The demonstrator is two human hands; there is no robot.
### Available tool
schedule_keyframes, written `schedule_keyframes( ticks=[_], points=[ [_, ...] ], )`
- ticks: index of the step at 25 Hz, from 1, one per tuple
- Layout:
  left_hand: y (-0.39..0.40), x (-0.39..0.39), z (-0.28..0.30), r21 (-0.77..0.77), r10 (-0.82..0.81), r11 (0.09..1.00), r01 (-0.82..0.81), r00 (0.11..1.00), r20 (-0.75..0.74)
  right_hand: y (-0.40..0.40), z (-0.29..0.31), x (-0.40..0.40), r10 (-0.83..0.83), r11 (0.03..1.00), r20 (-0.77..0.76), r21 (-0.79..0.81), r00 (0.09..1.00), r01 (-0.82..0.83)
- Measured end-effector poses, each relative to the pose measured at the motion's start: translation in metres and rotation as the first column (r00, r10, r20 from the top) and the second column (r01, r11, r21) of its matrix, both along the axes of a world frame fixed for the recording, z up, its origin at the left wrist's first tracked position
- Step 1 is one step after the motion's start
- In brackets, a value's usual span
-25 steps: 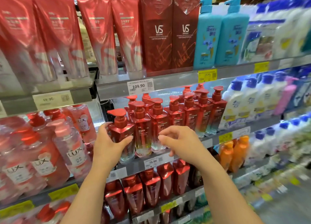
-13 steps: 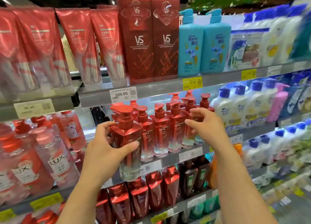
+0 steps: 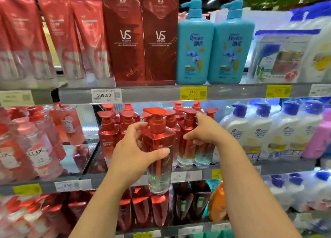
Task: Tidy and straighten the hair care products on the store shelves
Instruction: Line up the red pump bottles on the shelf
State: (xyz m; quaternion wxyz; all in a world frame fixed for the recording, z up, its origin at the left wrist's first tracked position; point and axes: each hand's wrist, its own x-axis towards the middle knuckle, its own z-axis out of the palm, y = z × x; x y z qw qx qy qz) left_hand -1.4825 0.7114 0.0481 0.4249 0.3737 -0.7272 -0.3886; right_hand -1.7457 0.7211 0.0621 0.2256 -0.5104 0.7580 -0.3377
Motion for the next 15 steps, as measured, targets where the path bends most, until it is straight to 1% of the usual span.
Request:
schedule_keyframes(
  ticks=[2,3,5,6,7,9,11,13,15],
  points=[
    [0.003,-0.007,0.003,-0.015,0.028,1.0,-0.027,0.999,0.016,0.002,0.001,-0.001,0.02,1.0,-0.068,0.015,0.998,-0.019],
    [0.005,-0.011,0.005,-0.03,0.034,0.999,-0.033,0.999,0.029,0.005,-0.001,-0.002,0.032,0.999,-0.13,0.01,0.991,-0.031],
    [0.009,-0.018,0.009,-0.078,0.051,0.996,-0.047,0.997,0.055,0.016,-0.008,-0.002,0.027,0.998,-0.275,-0.038,0.961,-0.039],
    [0.012,-0.022,0.012,-0.102,0.076,0.992,-0.069,0.994,0.072,0.022,-0.011,-0.002,0.021,0.996,-0.313,-0.075,0.949,-0.047],
    [0.013,-0.027,0.016,-0.118,0.104,0.989,-0.093,0.991,0.085,0.028,-0.012,-0.002,0.024,0.992,-0.315,-0.111,0.949,-0.061],
    [0.016,-0.035,0.022,-0.119,0.138,0.985,-0.126,0.986,0.094,0.038,-0.013,-0.004,0.065,0.98,-0.235,-0.167,0.97,-0.106],
    [0.016,-0.042,0.028,-0.12,0.147,0.984,-0.135,0.983,0.106,0.046,-0.014,-0.008,0.136,0.964,-0.098,-0.218,0.986,-0.155],
    [0.017,-0.05,0.034,-0.147,0.153,0.98,-0.134,0.98,0.125,0.058,-0.012,-0.015,0.19,0.942,0.033,-0.287,0.981,-0.173],
    [0.017,-0.056,0.038,-0.181,0.143,0.976,-0.118,0.981,0.132,0.071,-0.004,-0.025,0.226,0.91,0.131,-0.383,0.965,-0.161]
  ],
)
